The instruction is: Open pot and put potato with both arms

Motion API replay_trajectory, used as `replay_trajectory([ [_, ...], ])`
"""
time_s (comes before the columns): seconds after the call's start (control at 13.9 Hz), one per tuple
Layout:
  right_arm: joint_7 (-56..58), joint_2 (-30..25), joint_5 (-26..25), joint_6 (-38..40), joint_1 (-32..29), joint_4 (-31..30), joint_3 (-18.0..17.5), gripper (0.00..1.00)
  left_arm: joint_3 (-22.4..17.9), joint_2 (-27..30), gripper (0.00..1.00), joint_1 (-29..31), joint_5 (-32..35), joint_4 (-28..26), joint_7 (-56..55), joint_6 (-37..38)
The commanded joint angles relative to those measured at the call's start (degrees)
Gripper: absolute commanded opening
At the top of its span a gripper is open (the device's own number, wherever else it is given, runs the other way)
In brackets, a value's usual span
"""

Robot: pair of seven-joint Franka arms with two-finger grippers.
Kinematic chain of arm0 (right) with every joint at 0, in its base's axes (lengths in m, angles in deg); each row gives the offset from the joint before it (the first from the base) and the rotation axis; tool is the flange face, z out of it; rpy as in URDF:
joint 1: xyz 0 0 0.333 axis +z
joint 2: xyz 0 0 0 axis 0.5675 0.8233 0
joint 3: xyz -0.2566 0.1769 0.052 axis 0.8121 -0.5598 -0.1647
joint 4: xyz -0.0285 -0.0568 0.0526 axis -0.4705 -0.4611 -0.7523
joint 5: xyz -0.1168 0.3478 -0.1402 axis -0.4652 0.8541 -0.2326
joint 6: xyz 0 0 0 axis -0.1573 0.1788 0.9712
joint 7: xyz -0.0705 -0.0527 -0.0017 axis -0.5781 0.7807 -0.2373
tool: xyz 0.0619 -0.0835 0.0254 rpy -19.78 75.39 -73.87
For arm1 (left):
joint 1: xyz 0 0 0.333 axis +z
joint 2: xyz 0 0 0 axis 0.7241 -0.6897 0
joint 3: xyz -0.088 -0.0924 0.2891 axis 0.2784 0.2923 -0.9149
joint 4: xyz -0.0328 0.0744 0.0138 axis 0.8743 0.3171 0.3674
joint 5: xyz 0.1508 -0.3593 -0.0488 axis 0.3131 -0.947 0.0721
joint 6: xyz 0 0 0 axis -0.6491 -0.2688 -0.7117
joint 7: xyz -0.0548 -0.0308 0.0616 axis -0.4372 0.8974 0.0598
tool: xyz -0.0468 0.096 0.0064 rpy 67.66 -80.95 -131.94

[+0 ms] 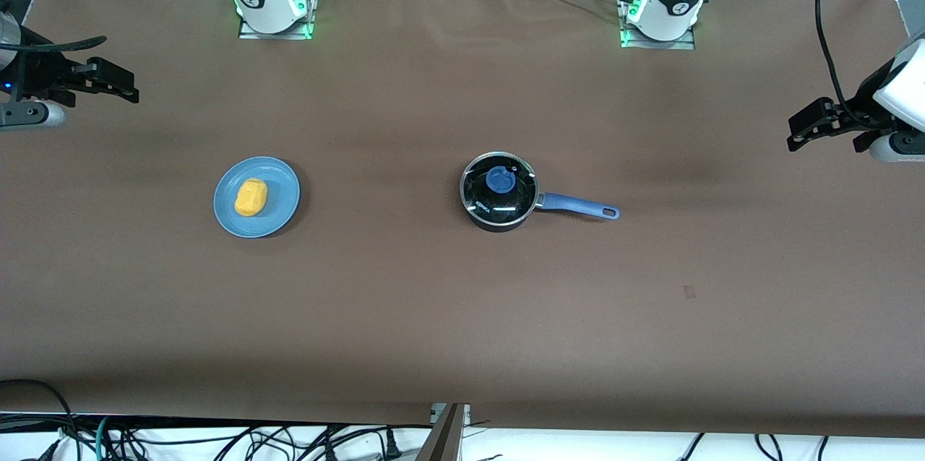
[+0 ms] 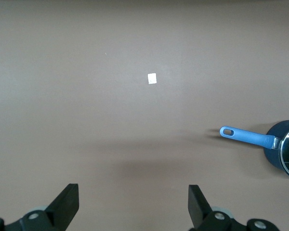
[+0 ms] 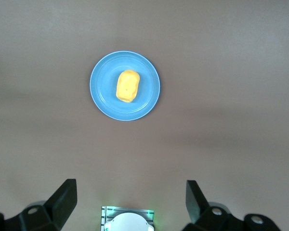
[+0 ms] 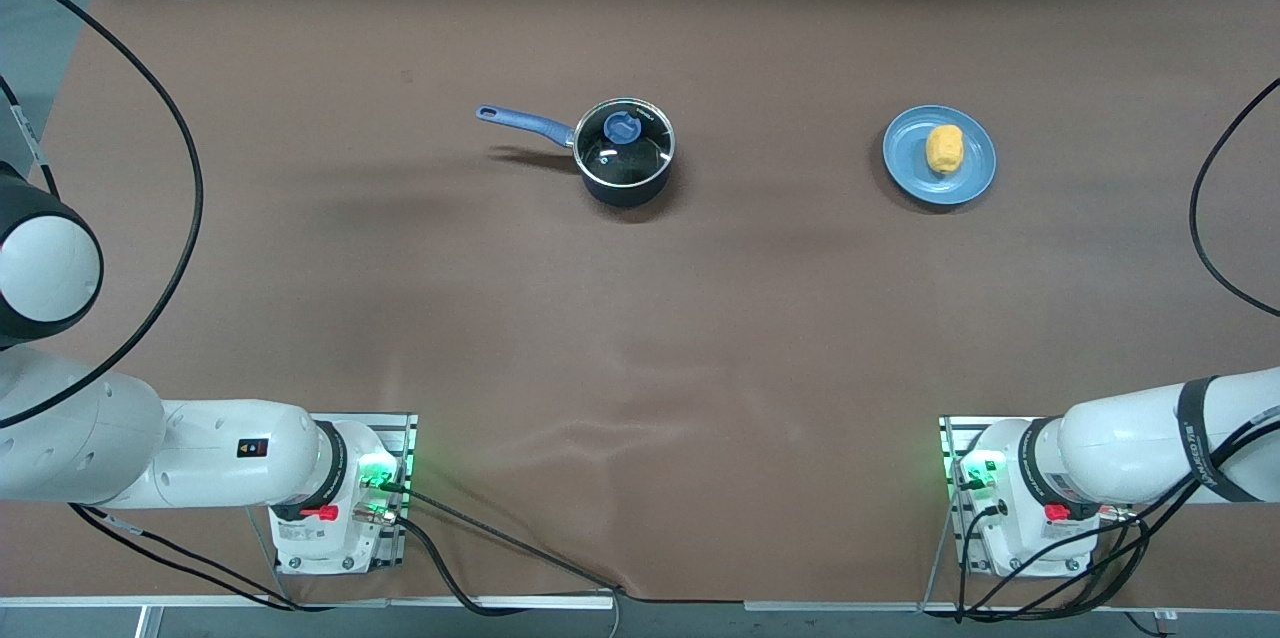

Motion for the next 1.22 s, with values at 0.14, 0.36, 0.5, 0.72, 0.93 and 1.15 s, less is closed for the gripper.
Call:
replay_trajectory([
  [0.14,-0.49,-0.63,-0.12,-0.54,-0.49,-0.54,-0.39,1.0,0.16,-0.72,1.0,0.77,0.12,1.58,0.92,-0.84],
  [0.36,-0.48,-0.63,-0.2,-0.36,-0.49,-0.19,-0.39,1.0,0.08,-0.64,1.0,0.86,-0.15,1.75,-0.13,-0.66],
  [0.5,-0.48,-0.63,-0.12,-0.27,-0.58,-0.19,-0.39,1.0,0.16,-0.64,1.0,0.86,-0.23,1.75,-0.31,-0.66],
  [0.72,-0.48,-0.63,-0.12,-0.27,-0.58,-0.19,-0.39,1.0,0.16,-0.72,1.0,0.77,-0.15,1.75,-0.31,-0.66],
  [0.93,-0.48,-0.63,-0.2,-0.27,-0.58,-0.19,-0.39,1.0,0.34,-1.16,1.0,0.59,0.03,1.75,-0.13,-0.66],
  [1.15,-0.48,-0.63,-0.12,-0.27,-0.58,-0.19,-0.39,1.0,0.16,-1.07,1.0,0.94,-0.32,1.67,0.66,-0.57],
])
